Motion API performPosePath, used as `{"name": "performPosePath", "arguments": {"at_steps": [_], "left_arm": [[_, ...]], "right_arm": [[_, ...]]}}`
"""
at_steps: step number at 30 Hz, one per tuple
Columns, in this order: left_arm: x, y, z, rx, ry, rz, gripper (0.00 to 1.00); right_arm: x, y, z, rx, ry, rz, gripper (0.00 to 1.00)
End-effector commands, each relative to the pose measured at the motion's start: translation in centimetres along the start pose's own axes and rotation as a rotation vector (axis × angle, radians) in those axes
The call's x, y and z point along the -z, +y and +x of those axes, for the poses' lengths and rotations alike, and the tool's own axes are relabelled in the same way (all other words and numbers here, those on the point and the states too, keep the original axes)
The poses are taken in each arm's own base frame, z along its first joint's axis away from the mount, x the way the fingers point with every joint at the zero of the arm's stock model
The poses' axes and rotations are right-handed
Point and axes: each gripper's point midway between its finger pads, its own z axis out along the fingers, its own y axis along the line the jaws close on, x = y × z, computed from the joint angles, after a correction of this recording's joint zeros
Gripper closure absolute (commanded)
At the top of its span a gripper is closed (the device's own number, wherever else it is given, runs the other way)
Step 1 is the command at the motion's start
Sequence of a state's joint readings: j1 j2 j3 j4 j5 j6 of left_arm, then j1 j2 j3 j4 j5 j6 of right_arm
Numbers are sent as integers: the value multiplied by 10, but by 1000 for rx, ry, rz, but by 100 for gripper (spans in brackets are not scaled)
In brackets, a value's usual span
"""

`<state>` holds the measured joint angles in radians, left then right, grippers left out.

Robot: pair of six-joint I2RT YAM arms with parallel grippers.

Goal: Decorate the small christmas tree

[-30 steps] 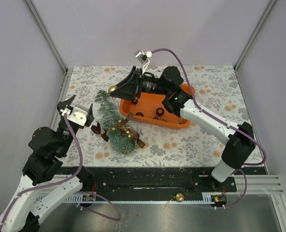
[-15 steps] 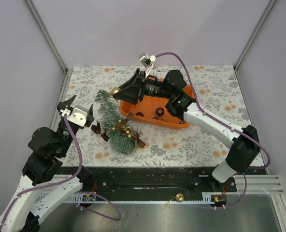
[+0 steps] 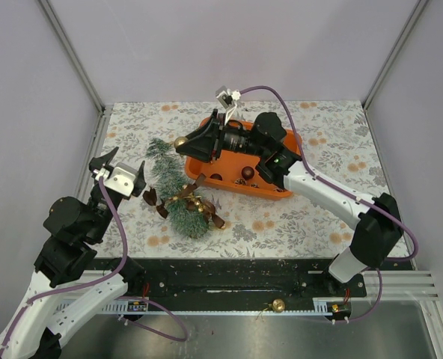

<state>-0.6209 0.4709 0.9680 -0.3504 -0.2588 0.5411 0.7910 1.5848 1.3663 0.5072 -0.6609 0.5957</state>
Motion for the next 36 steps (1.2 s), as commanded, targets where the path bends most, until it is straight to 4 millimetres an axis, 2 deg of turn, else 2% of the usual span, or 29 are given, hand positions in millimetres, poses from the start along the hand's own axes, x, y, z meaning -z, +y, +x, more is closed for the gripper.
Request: {"name": "performPosePath", "arguments": {"at_steps": [1,6,12,16,21,28,36], "left_arm": [[3,3,-8,21,-36,-11,32],[3,4,-8,21,-37,-15,32],[4,5,-10,24,-43,-13,32],[5,6,-11,28,-46,-14,32],[4,5,-12,31,-47,-10,32],[4,5,-12,31,-47,-10,32],[4,5,-12,29,-47,-10,32]], "right_arm": [[2,36,-53,137,-122,-47,77],[4,36,-51,137,-137,-51,68],[13,19,-21,82,-105,-9,61],[18,14,-10,67,-100,7,58],[18,16,-12,68,-112,-2,52],[18,20,-16,76,-131,-21,35],[20,24,-18,80,-130,-20,31]]}}
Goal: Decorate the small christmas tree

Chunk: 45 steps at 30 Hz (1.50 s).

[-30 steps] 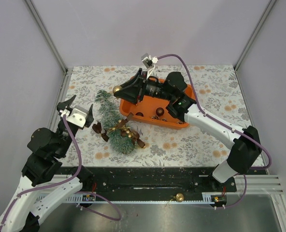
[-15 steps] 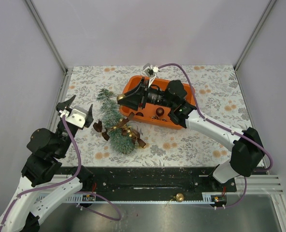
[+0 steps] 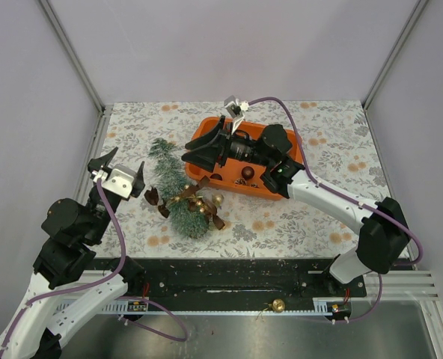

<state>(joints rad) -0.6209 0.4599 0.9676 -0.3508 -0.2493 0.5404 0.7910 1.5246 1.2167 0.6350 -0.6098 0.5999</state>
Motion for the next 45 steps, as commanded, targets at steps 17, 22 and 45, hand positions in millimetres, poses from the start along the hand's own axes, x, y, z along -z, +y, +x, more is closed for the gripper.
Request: {"name": "performPosePath", "arguments": {"at_steps": [17,22,45], "left_arm": [[4,6,-12,34,-39,-12,29],[5,10,-13,37,-37,-33,18],[1,-12,-7,15,-7,84,10]], "right_arm": [[36,-19,-33,87,-63,272,30],[82,-88,-28,29,-52,620,35],[104,-323,137,-54,468,979,1]]}}
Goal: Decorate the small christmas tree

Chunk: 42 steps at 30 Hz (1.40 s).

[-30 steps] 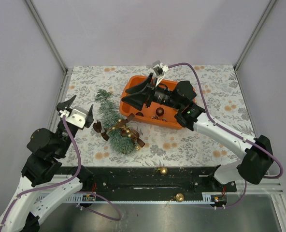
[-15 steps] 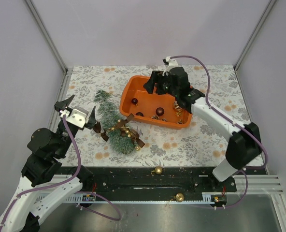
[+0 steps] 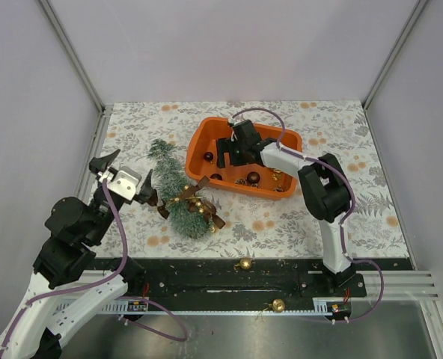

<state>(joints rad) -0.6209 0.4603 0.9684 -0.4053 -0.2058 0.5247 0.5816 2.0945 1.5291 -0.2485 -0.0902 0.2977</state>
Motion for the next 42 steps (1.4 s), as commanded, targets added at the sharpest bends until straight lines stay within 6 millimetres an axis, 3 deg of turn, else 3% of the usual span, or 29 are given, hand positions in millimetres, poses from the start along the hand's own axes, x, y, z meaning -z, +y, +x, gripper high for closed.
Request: {"name": "performPosePath", "arguments": {"at_steps": [1,6,13,23,27,36,42], "left_arm": [[-1,1,-14,9,-28,22,10],[-5,-1,-12,4,-17,32,10],[-6,3,-16,-2,-14,24,10],[-3,5,-17,3,-23,16,10],[-1,7,-18,2,-26,9,10],[-1,8,-23,9,-38,9,10],[3,13,-28,21,-45,0,10]], "right_arm": [[5,40,-66,91,-195,-116,1],[-23,43,-81,137,-236,-108,1],[-59,42,-69,194,-189,-78,1],[-81,46,-59,260,-186,2,25],[-77,47,-60,258,-182,21,42],[-46,34,-61,284,-190,88,57],[21,45,-112,288,-337,74,60]]}}
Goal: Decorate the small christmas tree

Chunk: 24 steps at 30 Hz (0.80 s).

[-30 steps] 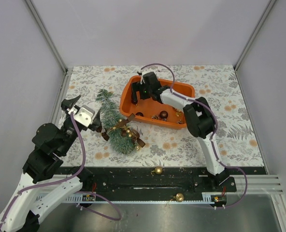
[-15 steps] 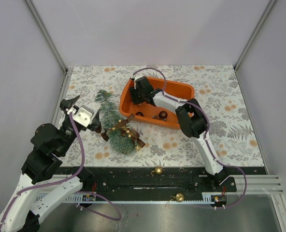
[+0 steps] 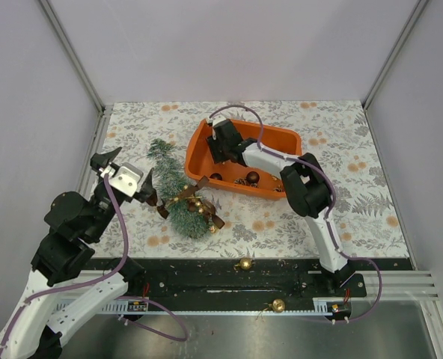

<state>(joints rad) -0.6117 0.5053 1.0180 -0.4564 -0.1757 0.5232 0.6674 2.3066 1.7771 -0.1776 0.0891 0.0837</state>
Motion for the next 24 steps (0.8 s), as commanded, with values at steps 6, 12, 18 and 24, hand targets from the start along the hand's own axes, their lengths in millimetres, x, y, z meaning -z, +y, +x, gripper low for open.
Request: {"name": "performPosePath", "arguments": {"at_steps": [6,12,18,24], "left_arm": [[13,19,-29,30,-86,-49,9],[18,17,-27,36,-100,-46,9],[23,14,-26,42,-123,-42,8],[23,10,-29,46,-141,-17,8]], "right_arm": [[160,9,-154,-2,-379,-96,61],[254,40,-179,-46,-486,-307,61],[337,76,-191,-81,-587,-574,58],[414,115,-207,-111,-714,-885,57]]}}
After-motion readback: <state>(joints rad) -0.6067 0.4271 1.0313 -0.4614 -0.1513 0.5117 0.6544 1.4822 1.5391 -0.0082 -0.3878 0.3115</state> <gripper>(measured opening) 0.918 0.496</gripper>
